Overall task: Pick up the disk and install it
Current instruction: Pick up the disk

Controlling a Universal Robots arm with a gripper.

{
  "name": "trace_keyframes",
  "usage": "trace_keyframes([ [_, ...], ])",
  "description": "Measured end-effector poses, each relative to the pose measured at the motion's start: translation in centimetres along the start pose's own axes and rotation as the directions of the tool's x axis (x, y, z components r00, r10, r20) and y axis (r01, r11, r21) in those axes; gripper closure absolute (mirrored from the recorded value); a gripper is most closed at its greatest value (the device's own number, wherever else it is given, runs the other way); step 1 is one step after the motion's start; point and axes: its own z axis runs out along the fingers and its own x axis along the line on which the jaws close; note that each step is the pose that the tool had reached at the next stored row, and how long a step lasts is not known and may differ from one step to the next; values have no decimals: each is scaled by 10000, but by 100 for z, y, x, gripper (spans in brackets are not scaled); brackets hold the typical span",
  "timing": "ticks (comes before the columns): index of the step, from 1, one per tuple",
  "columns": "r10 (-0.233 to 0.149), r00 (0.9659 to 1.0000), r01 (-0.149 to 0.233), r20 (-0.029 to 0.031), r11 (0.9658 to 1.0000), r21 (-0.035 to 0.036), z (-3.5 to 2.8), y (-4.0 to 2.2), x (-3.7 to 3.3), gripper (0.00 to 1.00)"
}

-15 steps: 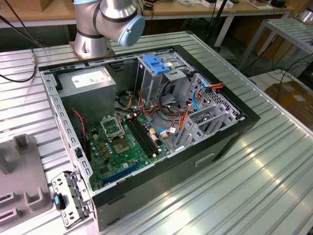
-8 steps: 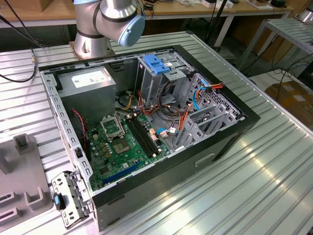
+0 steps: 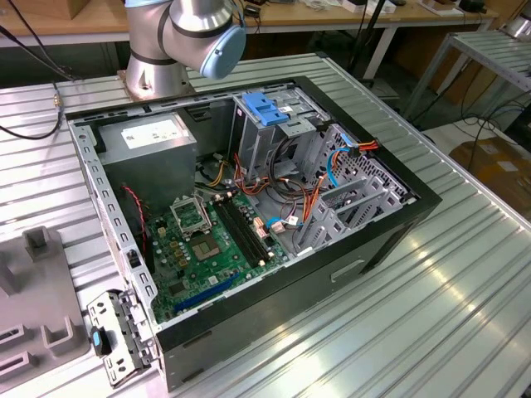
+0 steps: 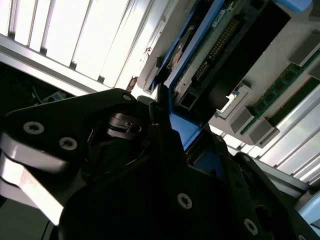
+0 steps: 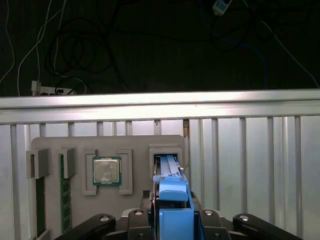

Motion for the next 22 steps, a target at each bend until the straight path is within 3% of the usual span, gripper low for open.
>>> trace_keyframes([
  [4, 1, 10000, -1, 0, 10000, 1, -7, 1, 0, 63],
  [15, 1, 10000, -1, 0, 10000, 1, -107, 1, -1, 63],
  [22, 1, 10000, -1, 0, 10000, 1, -221, 1, -2, 63],
])
